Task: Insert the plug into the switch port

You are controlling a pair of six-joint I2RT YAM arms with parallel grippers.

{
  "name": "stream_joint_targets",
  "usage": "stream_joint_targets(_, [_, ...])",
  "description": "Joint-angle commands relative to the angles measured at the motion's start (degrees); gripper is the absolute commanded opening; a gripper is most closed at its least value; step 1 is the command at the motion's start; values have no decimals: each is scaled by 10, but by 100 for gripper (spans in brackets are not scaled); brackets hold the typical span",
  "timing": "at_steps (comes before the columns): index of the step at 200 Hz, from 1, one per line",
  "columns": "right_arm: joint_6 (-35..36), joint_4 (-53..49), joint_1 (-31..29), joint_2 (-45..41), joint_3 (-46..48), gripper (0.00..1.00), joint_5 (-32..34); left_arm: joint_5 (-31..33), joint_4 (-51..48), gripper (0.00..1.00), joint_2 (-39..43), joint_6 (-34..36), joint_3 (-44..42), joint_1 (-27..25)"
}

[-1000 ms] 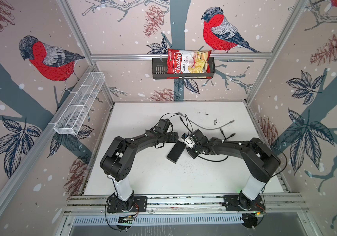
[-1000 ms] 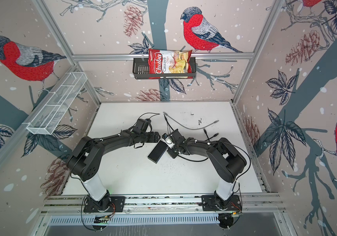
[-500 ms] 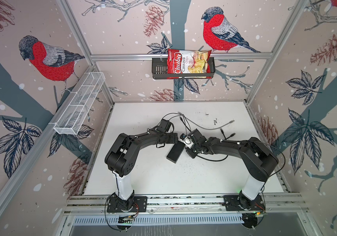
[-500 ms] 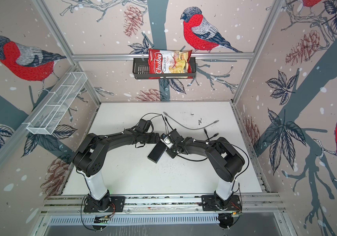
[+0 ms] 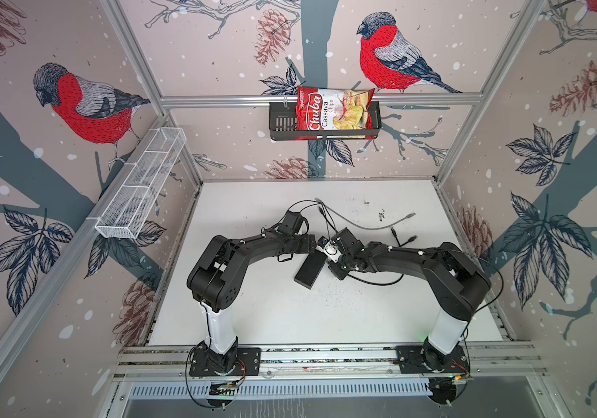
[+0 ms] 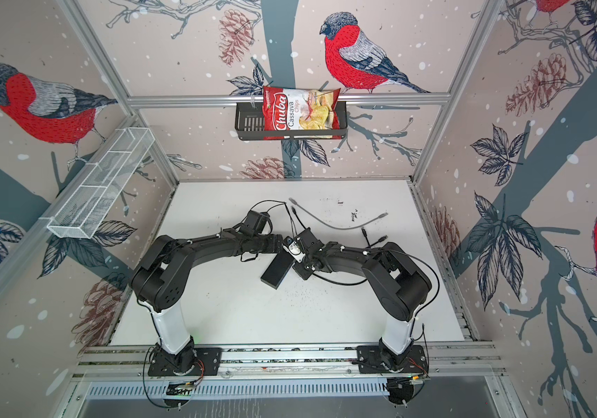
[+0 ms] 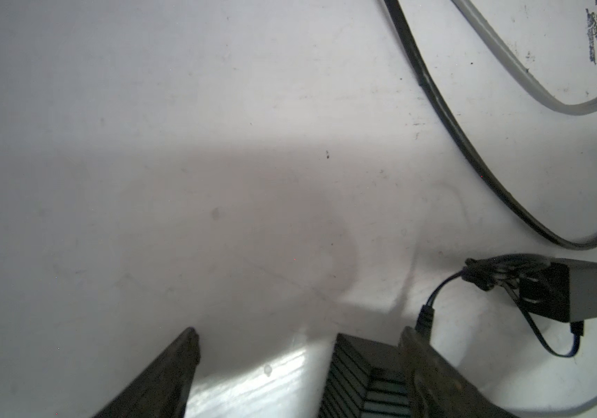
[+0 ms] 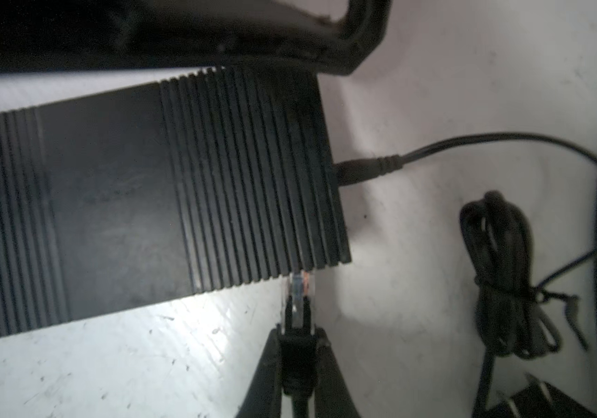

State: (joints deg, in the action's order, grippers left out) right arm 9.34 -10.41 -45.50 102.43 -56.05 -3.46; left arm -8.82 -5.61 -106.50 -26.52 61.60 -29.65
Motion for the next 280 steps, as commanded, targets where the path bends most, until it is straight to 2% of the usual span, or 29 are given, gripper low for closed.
stream_joint_targets(1, [4, -11, -2, 0, 0, 0, 18, 10, -43, 86, 8, -1, -7, 2])
stream_joint_targets(25, [0, -8, -1, -12, 11, 0, 23, 14, -41, 86, 19, -3, -10, 5])
stream_joint_targets(104, [8, -9, -11, -16, 10, 0, -24, 45, -72, 86, 18, 5, 5, 22])
stream_joint_targets(280, [19, -32, -13, 11, -32, 0, -11, -43, -39, 85, -22, 22, 8, -9])
